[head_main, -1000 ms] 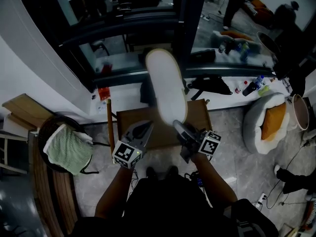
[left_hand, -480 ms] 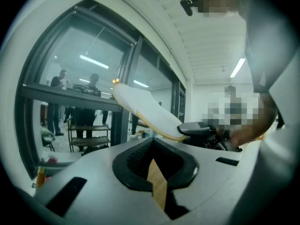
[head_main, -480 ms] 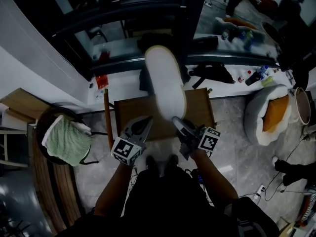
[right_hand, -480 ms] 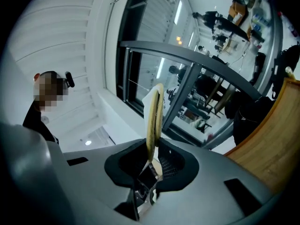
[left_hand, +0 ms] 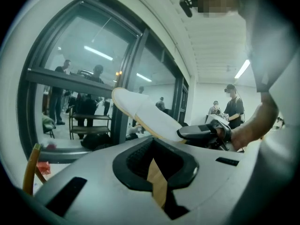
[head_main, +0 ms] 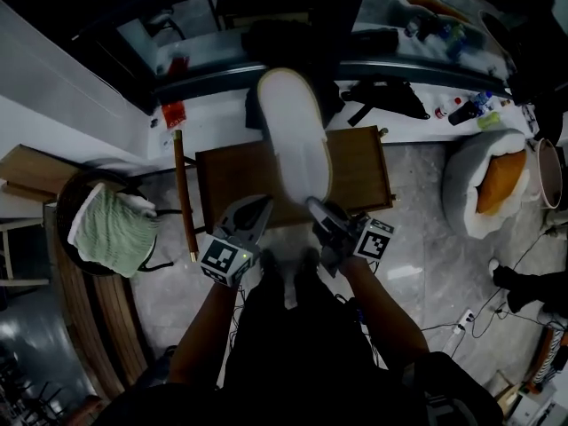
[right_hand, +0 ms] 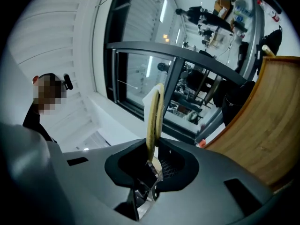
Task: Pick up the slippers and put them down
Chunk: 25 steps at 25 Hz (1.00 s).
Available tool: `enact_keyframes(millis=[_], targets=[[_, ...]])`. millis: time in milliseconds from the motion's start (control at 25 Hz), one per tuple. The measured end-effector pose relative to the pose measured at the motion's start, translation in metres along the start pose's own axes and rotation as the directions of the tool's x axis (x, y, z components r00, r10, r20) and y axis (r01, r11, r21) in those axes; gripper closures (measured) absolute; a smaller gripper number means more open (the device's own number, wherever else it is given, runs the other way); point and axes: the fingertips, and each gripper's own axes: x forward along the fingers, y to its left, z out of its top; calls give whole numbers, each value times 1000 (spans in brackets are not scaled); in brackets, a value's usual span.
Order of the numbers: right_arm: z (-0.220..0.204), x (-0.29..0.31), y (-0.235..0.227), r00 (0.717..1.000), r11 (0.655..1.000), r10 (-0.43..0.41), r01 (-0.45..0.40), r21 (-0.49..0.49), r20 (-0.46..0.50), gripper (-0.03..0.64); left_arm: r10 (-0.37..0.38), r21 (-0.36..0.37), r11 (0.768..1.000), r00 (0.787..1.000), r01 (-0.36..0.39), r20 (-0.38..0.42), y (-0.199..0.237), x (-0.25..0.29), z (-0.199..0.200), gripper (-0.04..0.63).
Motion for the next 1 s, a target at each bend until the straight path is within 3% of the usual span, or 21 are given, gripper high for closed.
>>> enact_keyframes(millis=[1000], targets=[[-92, -48, -130, 985, 966, -168, 172, 192, -35, 546, -33, -124, 992, 993, 18, -117, -22, 12, -123, 589]])
